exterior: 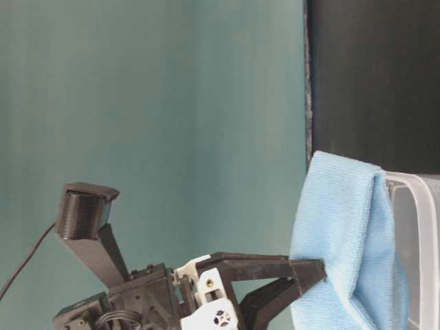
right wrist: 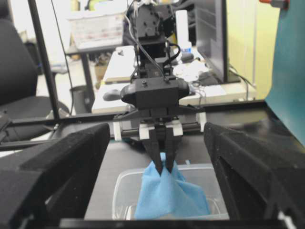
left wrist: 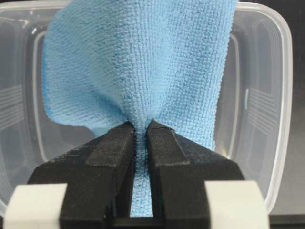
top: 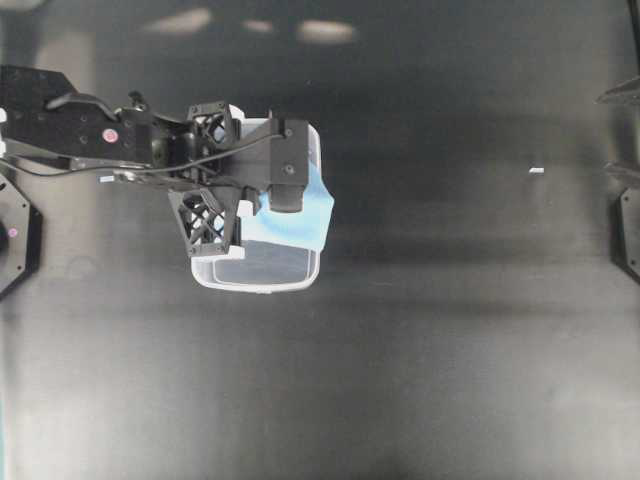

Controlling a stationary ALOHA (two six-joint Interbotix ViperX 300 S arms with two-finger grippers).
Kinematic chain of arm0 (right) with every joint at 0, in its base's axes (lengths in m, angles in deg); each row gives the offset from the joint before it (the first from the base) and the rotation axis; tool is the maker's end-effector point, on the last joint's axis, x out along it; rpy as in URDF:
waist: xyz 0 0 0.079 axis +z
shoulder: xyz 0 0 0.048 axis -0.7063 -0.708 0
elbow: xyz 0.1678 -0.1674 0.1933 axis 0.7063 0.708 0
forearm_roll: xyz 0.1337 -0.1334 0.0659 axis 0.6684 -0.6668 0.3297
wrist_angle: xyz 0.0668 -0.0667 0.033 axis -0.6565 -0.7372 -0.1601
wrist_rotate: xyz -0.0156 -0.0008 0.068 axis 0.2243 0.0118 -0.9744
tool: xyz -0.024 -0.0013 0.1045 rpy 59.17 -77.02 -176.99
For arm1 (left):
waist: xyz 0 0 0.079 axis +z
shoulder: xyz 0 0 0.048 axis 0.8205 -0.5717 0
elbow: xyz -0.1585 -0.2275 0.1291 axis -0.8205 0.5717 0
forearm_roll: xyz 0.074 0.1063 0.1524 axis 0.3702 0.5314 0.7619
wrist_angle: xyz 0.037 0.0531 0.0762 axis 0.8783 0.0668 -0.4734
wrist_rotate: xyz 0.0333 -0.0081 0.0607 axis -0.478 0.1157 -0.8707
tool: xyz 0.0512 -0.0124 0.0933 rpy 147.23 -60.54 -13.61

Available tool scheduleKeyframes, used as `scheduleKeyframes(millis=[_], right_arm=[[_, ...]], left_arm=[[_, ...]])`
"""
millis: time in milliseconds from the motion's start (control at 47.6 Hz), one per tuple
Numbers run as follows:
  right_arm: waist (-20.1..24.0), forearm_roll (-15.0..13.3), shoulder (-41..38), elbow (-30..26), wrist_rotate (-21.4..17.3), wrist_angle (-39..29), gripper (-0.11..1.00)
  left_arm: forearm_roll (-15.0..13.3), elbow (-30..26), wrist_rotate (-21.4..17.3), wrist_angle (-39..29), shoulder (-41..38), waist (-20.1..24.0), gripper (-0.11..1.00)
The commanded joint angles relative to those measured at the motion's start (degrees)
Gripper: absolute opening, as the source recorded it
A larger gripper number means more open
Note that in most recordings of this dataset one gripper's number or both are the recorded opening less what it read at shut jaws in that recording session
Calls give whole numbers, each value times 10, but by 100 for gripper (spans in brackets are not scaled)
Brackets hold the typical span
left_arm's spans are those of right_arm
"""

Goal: Place the blue towel into the container with the left arm.
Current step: 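Lift the towel and carry it left over the clear container, then lower the towel into the container and open the left gripper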

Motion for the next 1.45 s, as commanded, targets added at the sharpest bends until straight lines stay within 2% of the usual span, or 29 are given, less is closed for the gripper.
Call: scheduleKeyframes(millis=[0, 357, 399, 567, 651, 693, 798, 1113, 1239, 1428], right_arm=[[-2, 2, -6, -4, -1, 3, 77], [-3, 3, -6, -4, -1, 3, 77], [-3, 2, -6, -4, -1, 3, 77], [-3, 2, -6, -4, -1, 3, 77], [-4, 2, -4, -4, 0, 3, 77], [-4, 2, -4, -4, 0, 3, 77], [-6, 2, -3, -4, 1, 2, 77], [-18, 2, 6, 7, 0, -18, 77], [-18, 2, 12, 13, 0, -26, 77], [-18, 2, 24, 49, -1, -23, 77]], left_arm=[[2, 1, -5, 5, 3, 2, 5], [2, 18, -13, 29, 5, 9, 7], [2, 19, -11, 40, 6, 9, 15], [2, 38, 1, 115, 18, 7, 67], [2, 47, 5, 156, 41, 3, 85], [2, 51, 7, 167, 54, 1, 89], [2, 68, 6, 181, 92, -3, 86], [2, 157, 9, 214, 223, -12, 87], [2, 212, 10, 265, 279, -13, 87], [1, 296, 32, 362, 367, -12, 83]])
